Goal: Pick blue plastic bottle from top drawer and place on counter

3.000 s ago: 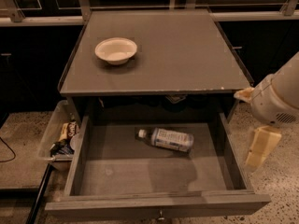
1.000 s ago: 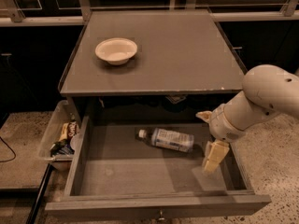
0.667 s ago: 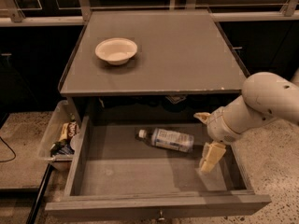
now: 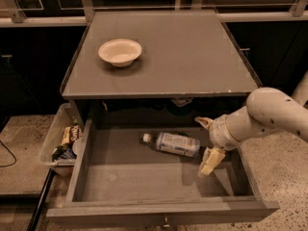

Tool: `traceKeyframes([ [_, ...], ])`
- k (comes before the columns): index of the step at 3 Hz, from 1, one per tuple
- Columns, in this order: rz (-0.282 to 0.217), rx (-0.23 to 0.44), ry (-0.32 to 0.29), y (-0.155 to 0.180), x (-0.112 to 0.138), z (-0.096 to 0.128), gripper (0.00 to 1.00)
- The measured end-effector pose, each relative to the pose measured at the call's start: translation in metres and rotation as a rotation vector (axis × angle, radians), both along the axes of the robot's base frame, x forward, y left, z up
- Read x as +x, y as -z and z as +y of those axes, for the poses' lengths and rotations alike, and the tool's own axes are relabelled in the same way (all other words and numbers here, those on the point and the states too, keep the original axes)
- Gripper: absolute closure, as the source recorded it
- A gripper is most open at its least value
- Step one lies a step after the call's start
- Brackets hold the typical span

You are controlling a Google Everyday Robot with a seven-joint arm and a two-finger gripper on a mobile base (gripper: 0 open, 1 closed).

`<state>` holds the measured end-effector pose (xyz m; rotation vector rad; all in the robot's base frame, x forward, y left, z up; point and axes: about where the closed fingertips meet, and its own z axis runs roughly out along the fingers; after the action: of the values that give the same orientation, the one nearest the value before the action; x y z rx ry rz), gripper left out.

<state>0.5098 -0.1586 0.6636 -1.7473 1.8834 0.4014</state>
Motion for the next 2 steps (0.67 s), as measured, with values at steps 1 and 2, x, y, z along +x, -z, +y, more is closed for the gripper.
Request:
traceKeyframes([
  [1, 0.003, 0.06, 0.009, 0.015, 0.012, 0.004, 0.0],
  [2, 0.018, 0.094, 0.038, 0.032, 0.019, 0.011, 0.0],
])
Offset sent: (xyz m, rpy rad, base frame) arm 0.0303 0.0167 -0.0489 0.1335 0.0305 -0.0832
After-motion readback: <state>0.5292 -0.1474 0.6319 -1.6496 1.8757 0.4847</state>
